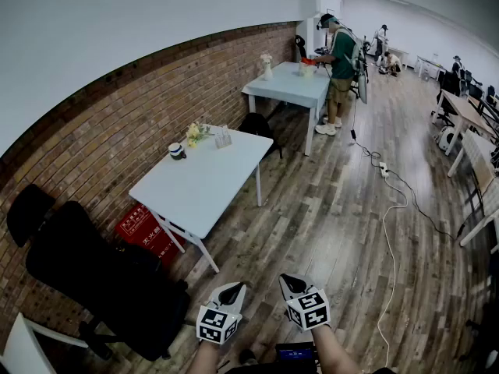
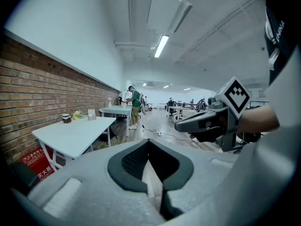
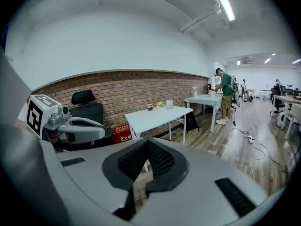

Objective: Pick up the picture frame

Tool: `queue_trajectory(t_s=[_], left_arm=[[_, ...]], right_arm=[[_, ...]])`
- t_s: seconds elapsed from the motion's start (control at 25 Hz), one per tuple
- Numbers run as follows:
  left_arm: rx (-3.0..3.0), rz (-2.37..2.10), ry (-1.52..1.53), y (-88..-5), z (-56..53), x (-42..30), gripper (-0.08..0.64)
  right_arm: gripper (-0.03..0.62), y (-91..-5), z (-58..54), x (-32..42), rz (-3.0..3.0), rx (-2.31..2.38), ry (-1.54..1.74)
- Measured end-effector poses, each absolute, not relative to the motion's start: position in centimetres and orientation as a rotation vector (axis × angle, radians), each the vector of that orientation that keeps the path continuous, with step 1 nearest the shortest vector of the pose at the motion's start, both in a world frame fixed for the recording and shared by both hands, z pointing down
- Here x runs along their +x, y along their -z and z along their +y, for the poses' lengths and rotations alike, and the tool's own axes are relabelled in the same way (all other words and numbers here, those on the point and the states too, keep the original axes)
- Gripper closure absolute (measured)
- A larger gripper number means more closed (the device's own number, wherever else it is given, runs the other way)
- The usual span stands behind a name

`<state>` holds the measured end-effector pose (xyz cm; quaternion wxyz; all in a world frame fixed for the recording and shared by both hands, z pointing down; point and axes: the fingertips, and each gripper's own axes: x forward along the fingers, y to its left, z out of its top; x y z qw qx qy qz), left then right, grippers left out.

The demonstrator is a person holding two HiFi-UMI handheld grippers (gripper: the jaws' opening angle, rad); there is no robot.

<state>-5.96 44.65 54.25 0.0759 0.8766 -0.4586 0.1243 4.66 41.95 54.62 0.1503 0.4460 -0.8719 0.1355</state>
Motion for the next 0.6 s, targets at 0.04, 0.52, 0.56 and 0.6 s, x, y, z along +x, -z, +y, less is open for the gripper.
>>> queue_trajectory(t_s=[0.04,0.52,0.56,0.6], left_arm=[[2.633,-1.378,-0.373,-54.11,44.58,-6.01,0.548],[2.63,-1.428,-0.353,-53.58,44.29,-6.82,0.548],[2.628,-1.429,-0.351,-53.54,44.26,-6.88,0.548],[2.626,-1.428,-0.35,-53.55,44.25,-6.9,0.548]], right_arm=[[0.584,-54.47,41.93,4.5,-2.505,1.279,-0.386],[0.584,-54.13,42.01,3.87,-2.526,1.271,-0.393],[0.584,-54.06,41.96,3.84,-2.534,1.272,-0.41],[0.584,-54.03,41.95,3.83,-2.54,1.271,-0.422]])
